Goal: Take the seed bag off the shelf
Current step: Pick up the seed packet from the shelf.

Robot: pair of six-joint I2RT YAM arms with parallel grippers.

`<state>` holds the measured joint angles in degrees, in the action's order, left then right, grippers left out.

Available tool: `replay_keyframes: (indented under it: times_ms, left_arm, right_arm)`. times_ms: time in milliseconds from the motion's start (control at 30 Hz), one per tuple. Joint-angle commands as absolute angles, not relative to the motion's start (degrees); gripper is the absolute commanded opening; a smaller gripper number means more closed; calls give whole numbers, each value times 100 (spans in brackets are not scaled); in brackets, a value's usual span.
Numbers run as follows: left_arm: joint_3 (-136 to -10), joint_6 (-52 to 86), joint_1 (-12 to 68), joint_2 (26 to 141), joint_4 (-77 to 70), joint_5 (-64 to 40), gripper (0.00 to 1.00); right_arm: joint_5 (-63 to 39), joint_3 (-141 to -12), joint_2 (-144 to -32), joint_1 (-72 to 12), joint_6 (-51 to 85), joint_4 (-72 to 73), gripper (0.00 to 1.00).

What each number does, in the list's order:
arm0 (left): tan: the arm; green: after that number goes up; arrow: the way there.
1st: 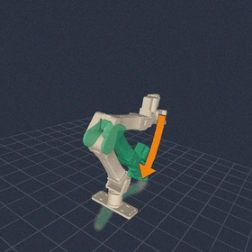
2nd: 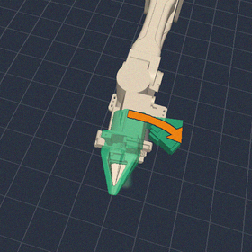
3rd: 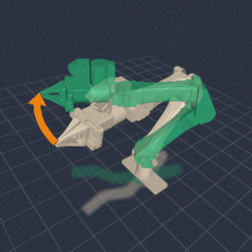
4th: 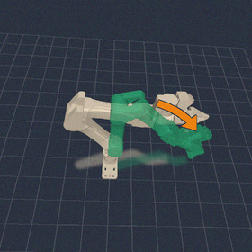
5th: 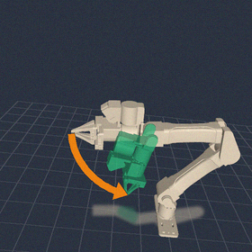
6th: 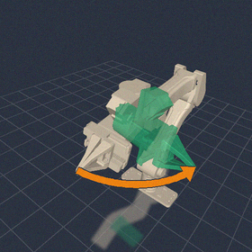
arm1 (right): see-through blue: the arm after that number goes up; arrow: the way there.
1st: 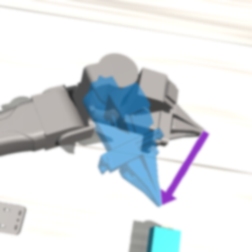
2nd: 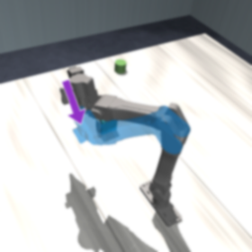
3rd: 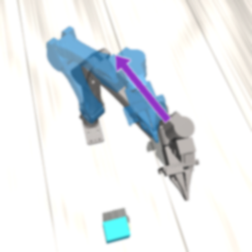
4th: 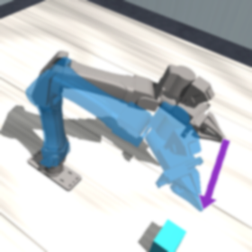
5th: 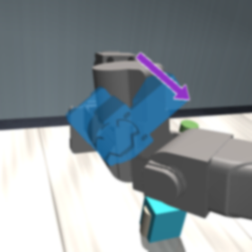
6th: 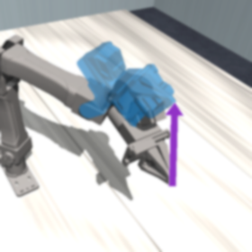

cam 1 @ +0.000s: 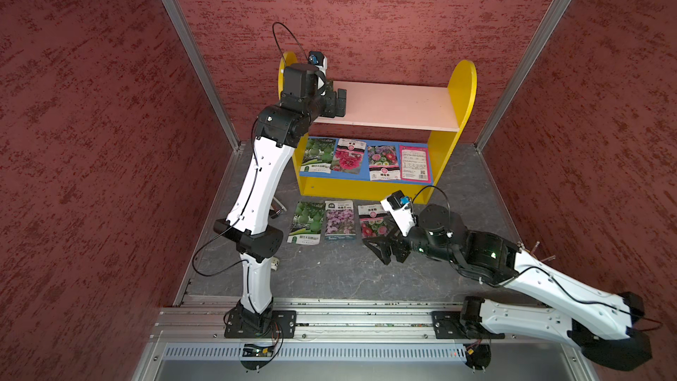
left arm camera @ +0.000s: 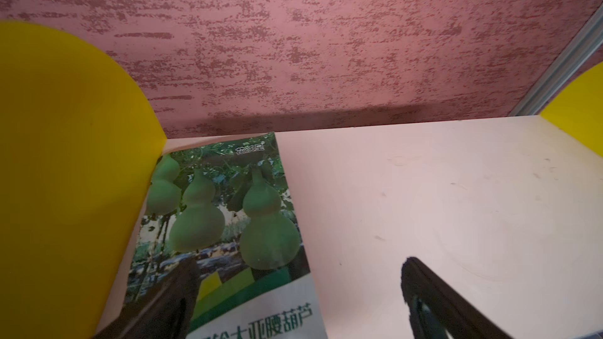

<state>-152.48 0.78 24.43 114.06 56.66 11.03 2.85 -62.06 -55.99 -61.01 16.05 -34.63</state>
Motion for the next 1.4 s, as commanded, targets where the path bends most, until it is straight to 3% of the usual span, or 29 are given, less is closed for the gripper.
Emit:
replay_keyframes:
  times_ms: [0,467,1367]
  left_arm:
    - [-15404,-177,2347,11473,5666,1405,100]
    - [-15414,-174,2232,11764,6036,1662,100]
    - [-15407,317,2591,11593,7239,978,100]
  right_arm:
    - [570,-6161,-5485,-6054,1646,-3601,99]
    - [699,-6183,-5405,-6056,1701,-3733,98]
    - [723,-5960,-5203,-6056,1783,-3648,98]
